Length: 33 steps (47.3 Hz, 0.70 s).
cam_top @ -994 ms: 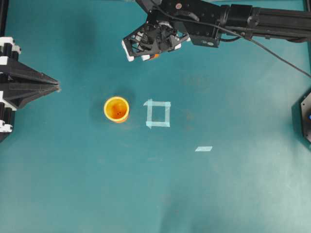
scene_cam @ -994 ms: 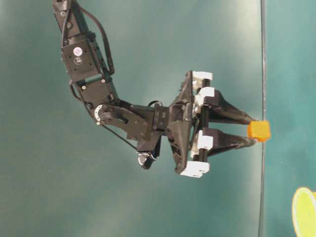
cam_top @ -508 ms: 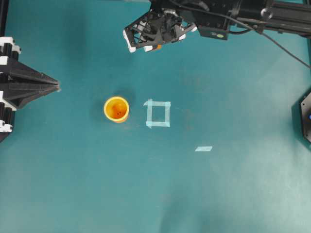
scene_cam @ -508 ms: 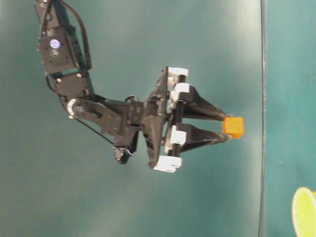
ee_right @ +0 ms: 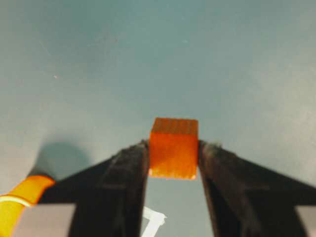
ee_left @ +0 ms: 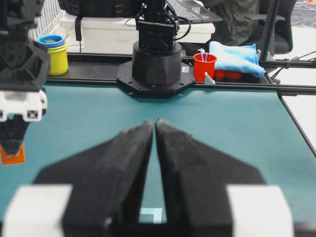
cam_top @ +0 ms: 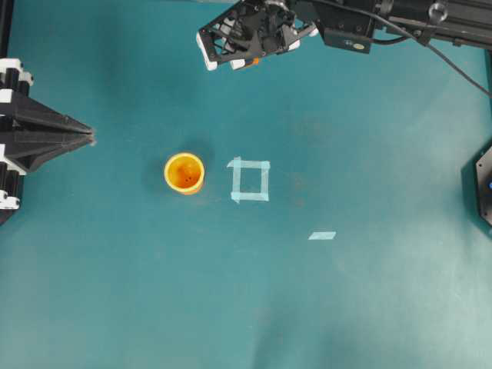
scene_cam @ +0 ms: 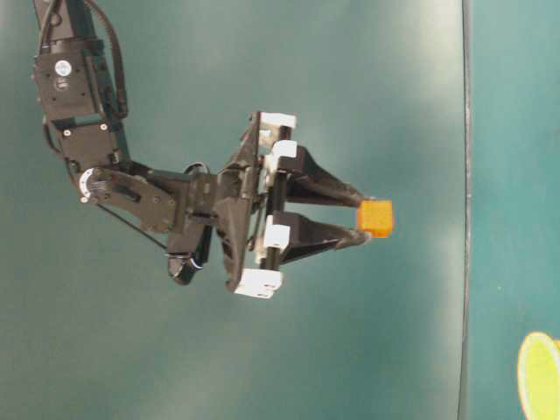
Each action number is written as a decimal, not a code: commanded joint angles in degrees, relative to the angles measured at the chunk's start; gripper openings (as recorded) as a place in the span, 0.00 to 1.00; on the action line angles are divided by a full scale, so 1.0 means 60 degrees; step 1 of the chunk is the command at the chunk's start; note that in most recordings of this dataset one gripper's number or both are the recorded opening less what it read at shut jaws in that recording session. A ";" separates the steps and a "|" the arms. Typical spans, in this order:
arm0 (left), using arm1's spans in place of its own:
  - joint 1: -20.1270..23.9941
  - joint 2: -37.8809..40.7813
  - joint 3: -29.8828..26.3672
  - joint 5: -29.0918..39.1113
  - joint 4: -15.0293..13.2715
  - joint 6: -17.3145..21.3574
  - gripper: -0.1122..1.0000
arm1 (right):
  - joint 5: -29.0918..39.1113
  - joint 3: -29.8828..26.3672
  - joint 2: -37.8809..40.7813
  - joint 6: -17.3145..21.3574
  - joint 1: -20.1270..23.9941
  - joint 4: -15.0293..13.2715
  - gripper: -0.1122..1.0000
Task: Lift the orange block with right arm.
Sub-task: 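Raise the right gripper with the cube up off the table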
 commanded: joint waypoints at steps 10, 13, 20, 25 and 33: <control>0.0015 0.0088 -0.0308 -0.0073 0.0015 0.0000 0.21 | 0.0410 -0.0674 -0.0469 0.0029 -0.0059 -0.0015 0.47; 0.0029 0.0088 -0.0308 -0.0073 0.0029 0.0000 0.21 | 0.0469 -0.0718 -0.0483 0.0029 -0.0059 -0.0015 0.47; 0.0015 0.0088 -0.0308 -0.0059 0.0029 0.0000 0.21 | 0.0571 -0.0776 -0.0483 0.0029 -0.0059 -0.0015 0.47; 0.0029 0.0088 -0.0308 -0.0059 0.0029 0.0015 0.21 | 0.0601 -0.0820 -0.0498 0.0029 -0.0044 -0.0015 0.47; 0.0015 0.0088 -0.0322 -0.0059 0.0029 0.0044 0.21 | 0.0601 -0.0820 -0.0527 0.0029 -0.0044 -0.0015 0.47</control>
